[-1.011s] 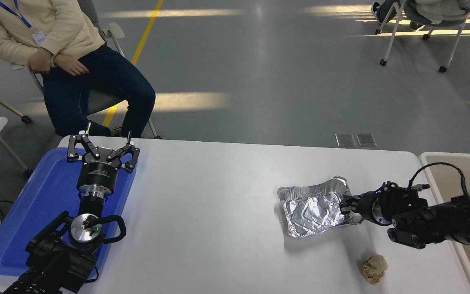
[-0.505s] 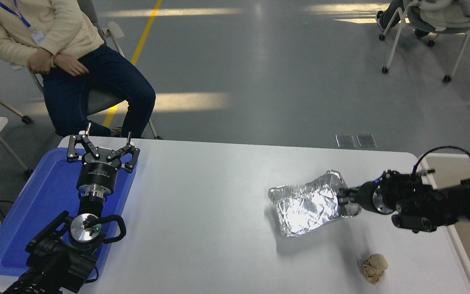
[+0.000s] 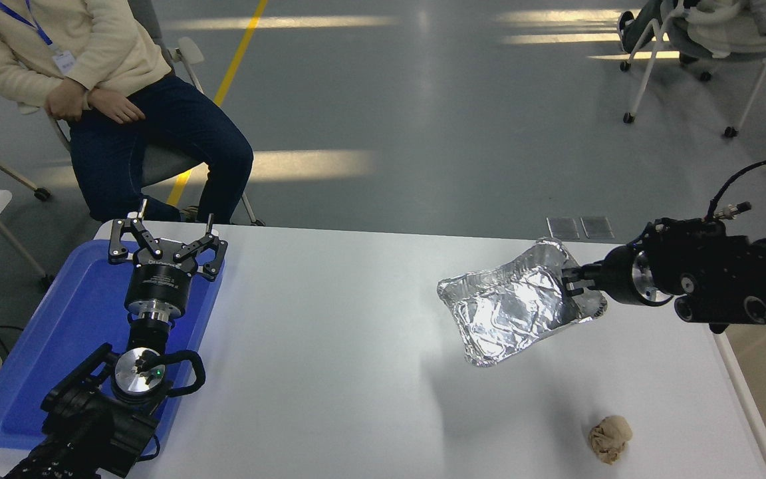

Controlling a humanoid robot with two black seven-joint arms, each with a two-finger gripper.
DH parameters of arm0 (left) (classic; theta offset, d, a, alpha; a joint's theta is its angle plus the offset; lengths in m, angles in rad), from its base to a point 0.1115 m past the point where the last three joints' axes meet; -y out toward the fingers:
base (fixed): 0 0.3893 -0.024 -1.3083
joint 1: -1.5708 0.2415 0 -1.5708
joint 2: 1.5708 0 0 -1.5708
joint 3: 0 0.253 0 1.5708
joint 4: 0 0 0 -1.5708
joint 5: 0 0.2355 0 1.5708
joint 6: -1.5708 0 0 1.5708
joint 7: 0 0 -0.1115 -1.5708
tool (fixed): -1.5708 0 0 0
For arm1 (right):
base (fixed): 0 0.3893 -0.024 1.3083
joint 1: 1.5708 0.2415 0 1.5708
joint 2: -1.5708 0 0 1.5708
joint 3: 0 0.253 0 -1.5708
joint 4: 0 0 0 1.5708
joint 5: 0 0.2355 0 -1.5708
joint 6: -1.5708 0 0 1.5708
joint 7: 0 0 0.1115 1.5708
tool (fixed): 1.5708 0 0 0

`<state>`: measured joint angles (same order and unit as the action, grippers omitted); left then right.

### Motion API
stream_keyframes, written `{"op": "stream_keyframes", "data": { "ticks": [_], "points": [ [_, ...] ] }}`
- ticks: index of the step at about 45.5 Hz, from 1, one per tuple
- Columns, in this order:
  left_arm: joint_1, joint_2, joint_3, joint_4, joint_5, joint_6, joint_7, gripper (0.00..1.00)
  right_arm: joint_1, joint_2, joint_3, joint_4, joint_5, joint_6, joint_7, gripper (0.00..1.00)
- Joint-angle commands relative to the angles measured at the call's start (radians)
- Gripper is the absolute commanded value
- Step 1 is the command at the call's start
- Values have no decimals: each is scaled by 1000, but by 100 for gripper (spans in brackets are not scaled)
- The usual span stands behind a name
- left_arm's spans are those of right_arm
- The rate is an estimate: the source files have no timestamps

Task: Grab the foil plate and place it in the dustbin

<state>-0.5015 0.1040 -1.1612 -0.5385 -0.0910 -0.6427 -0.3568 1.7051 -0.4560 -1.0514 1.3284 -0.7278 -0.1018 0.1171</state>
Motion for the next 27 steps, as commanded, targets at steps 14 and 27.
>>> {"op": "stream_keyframes", "data": {
  "ticks": [14, 27],
  "points": [
    [0, 0, 0, 0, 0, 0, 1, 100, 470, -26, -111, 256, 56, 237, -1, 0],
    [0, 0, 0, 0, 0, 0, 1, 100, 545, -29, -111, 262, 94, 363, -1, 0]
  ]
}}
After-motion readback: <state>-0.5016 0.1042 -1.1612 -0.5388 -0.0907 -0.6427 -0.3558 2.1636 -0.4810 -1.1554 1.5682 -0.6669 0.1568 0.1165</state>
